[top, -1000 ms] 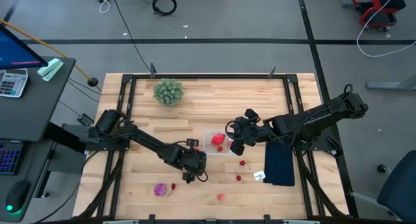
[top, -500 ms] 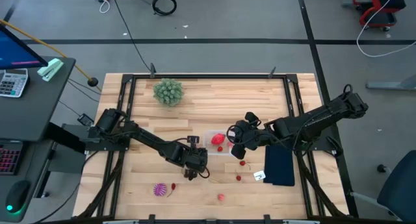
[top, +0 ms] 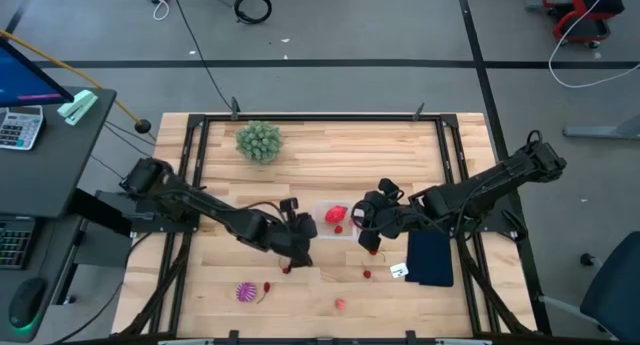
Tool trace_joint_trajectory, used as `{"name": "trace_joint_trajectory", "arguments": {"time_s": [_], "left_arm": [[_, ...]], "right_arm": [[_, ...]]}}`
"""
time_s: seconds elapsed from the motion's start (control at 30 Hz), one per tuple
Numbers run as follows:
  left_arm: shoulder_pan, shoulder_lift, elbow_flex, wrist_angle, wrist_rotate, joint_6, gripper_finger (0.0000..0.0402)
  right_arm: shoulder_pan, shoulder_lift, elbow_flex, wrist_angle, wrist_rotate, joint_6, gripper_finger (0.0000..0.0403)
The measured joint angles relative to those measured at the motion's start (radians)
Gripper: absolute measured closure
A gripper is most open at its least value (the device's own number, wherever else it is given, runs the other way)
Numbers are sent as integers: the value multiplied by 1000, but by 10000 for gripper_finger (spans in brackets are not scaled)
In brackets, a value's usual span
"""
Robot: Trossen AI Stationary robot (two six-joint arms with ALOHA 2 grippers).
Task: Pick and placing Produce into tupperware
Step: Put the red strawberry into the transparent bin
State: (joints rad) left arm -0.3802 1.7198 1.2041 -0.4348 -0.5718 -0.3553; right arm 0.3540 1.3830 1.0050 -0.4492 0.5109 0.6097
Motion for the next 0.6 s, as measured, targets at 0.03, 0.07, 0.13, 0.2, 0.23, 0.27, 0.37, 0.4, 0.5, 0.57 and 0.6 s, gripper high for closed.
{"name": "trace_joint_trajectory", "arguments": {"time_s": [0.03, 0.07, 0.13, 0.2, 0.23, 0.27, 0.37, 0.4, 0.5, 0.57, 0.6], "left_arm": [[-2, -17, 0, 7, -14, 0, 398], [-1, -31, 0, 27, -23, 4, 398], [6, -49, 0, 69, -34, 29, 398], [18, -51, 0, 148, -34, 84, 399], [24, -51, 0, 170, -34, 105, 399], [30, -48, 0, 197, -35, 109, 399], [47, -23, 1, 243, -34, 109, 399], [50, -10, 0, 251, -35, 103, 399], [63, 31, 0, 264, -33, 78, 398], [68, 64, 0, 267, -31, 68, 397], [70, 81, 0, 267, -30, 56, 397]], "right_arm": [[4, 0, 0, 0, 3, 0, 254], [5, 0, 0, 0, 8, 0, 254], [5, 0, 0, 0, 15, 5, 254], [5, 0, 0, -1, 19, 27, 254], [5, 0, 0, -3, 23, 39, 254], [5, 0, 0, -5, 27, 47, 254], [5, 0, 0, -11, 31, 52, 254], [5, 0, 0, -11, 32, 52, 254], [5, 0, 0, -25, 31, 52, 254], [5, 0, 0, -28, 31, 52, 254], [5, 0, 0, -33, 31, 52, 254]]}}
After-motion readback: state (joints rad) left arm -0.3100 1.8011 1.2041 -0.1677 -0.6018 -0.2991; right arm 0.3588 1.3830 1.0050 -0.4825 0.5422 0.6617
